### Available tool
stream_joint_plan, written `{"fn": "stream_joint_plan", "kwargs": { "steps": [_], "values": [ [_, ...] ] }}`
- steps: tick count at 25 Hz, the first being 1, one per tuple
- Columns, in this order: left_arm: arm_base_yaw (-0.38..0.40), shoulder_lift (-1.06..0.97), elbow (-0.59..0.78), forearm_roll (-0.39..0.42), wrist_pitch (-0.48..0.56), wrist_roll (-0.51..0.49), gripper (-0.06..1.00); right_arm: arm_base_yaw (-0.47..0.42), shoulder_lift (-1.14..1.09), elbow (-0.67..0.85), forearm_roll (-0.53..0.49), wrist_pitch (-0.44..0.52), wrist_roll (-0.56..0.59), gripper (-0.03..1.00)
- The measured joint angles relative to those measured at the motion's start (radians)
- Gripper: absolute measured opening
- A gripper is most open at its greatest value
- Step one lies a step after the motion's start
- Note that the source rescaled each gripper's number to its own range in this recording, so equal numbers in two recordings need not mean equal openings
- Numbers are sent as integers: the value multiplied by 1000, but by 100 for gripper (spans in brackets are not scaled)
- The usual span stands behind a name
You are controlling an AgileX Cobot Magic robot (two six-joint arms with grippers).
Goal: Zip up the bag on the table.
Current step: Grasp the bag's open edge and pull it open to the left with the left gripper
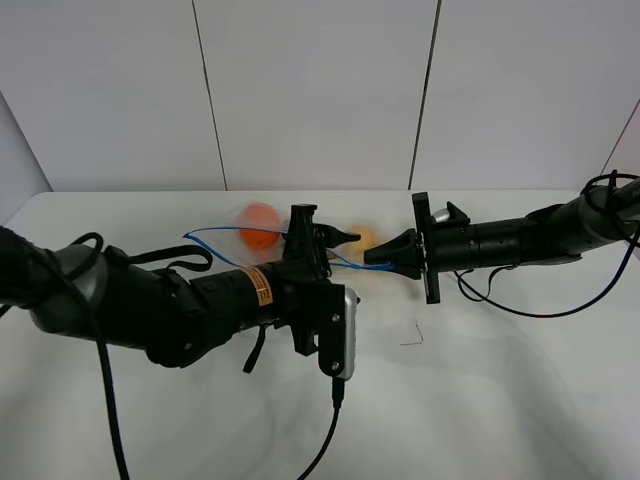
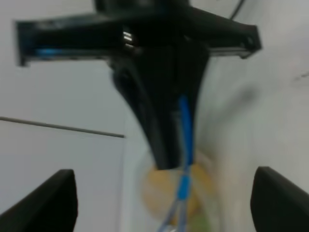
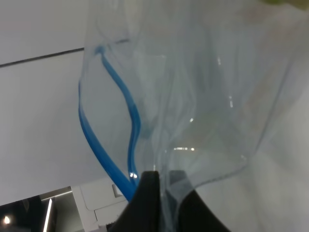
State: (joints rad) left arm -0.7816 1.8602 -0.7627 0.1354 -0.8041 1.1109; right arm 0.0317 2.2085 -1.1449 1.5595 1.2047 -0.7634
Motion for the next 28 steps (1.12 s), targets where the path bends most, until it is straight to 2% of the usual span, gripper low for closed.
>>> {"fn": "stream_joint_plan", "kwargs": {
  "steps": [2,8,15,23,28],
  "values": [
    [0,23,-5,0,-34,-5,100,0,0,0,-2,0,0,0],
    [8,79,-62,-4,-36,-31,100,0,0,0,-9,0,0,0],
    [62,116,-76,-8,-33,-37,99,0,0,0,-13,0,0,0],
    [63,125,-76,-1,-53,-38,76,0,0,0,-16,0,0,0],
    [63,125,-76,62,-59,-38,61,0,0,0,-16,0,0,0]
  ]
}}
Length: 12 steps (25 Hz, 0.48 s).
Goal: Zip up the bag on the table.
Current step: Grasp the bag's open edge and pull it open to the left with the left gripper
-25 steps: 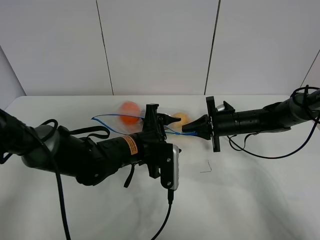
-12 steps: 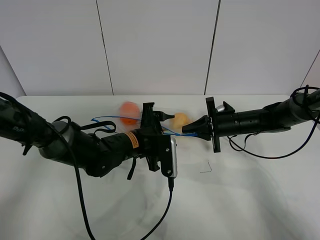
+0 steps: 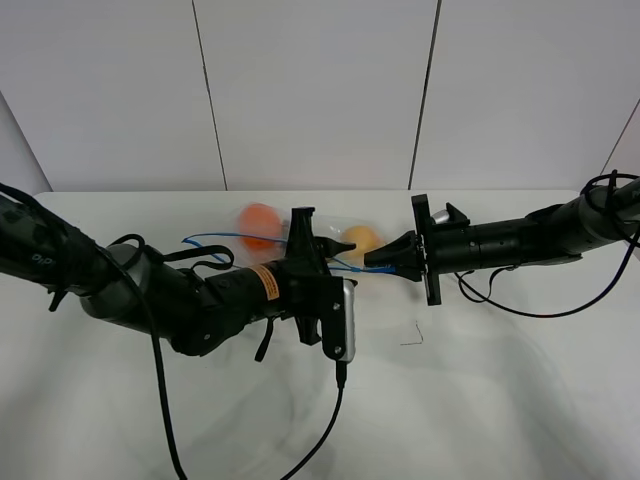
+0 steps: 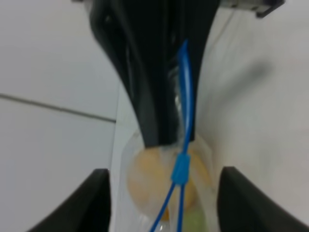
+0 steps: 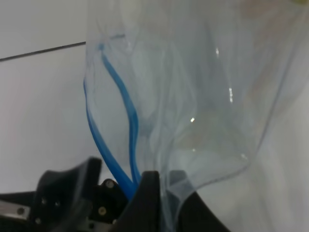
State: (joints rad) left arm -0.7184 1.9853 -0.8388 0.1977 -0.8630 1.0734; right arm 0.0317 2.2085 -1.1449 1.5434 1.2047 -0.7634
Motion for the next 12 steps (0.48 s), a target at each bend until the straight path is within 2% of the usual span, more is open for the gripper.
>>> {"fn": "stream_joint_plan", "kwargs": {
  "steps": [12],
  "values": [
    [7,0,0,20,2,-10,50,0,0,0,0,0,0,0]
  ]
}}
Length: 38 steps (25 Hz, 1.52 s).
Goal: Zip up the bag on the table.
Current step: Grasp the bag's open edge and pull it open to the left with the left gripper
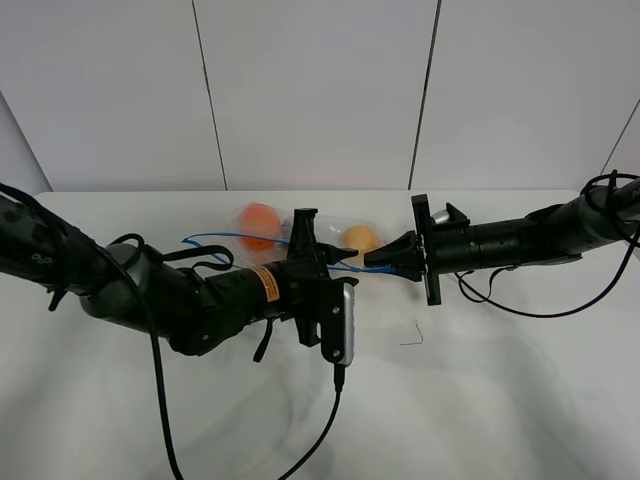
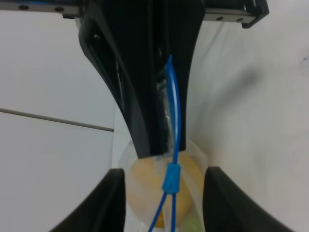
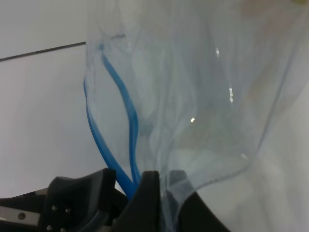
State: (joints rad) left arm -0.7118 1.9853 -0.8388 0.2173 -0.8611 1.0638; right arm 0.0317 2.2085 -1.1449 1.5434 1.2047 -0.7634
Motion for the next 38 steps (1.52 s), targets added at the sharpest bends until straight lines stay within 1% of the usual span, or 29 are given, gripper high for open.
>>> {"fn": "stream_joint_plan", "kwargs": {
  "steps": [4,10,21,24,26,29,32,38],
  "values": [
    [4,6,-18,0,5,-24,49,0,0,0,0,0,0,0],
    [4,32,-59,1,8,-30,49,0,0,0,0,0,0,0],
    [4,20,-59,1,87,-32,49,0,-1,0,0,0,0,0],
    [4,-3,-59,1,113,-36,43,0,-1,0,0,0,0,0],
    [4,-5,-59,1,116,-39,36,0,-1,0,0,0,0,0],
    [4,-5,-59,1,132,-39,30,0,-1,0,0,0,0,0],
    [4,-5,-59,1,132,-40,28,0,-1,0,0,0,0,0],
    [1,-5,-59,1,132,-43,27,0,-1,0,0,0,0,0]
  ]
}}
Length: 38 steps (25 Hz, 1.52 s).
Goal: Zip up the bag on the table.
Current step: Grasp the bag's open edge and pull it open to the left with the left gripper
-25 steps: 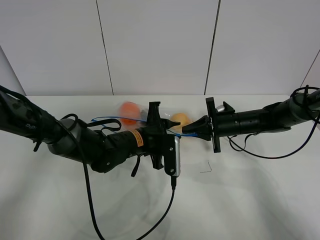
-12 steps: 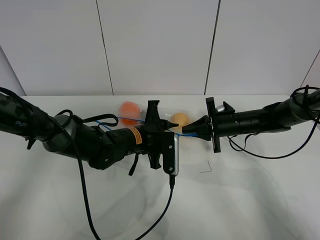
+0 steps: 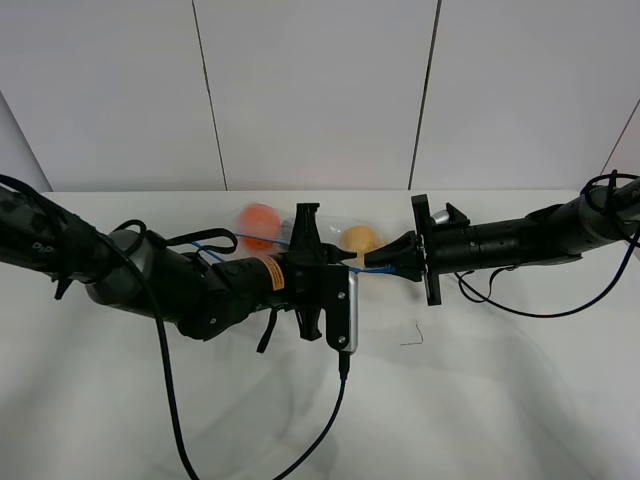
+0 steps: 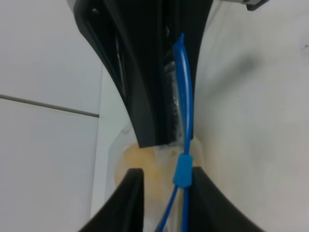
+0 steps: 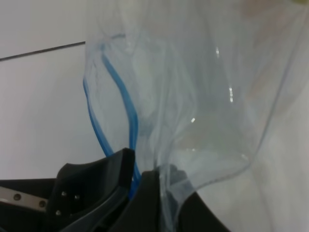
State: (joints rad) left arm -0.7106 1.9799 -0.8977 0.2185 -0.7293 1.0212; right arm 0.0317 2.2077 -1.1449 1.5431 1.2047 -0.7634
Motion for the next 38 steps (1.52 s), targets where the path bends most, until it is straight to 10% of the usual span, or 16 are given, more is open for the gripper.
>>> {"fn": "stream_joint_plan", "kwargs": {
  "steps": [31,38],
  "values": [
    [-19,0,53,20,-83,-35,25,2,0,0,-9,0,0,0],
    [-19,0,53,20,-91,-38,0,2,0,0,-9,0,0,0]
  ]
}}
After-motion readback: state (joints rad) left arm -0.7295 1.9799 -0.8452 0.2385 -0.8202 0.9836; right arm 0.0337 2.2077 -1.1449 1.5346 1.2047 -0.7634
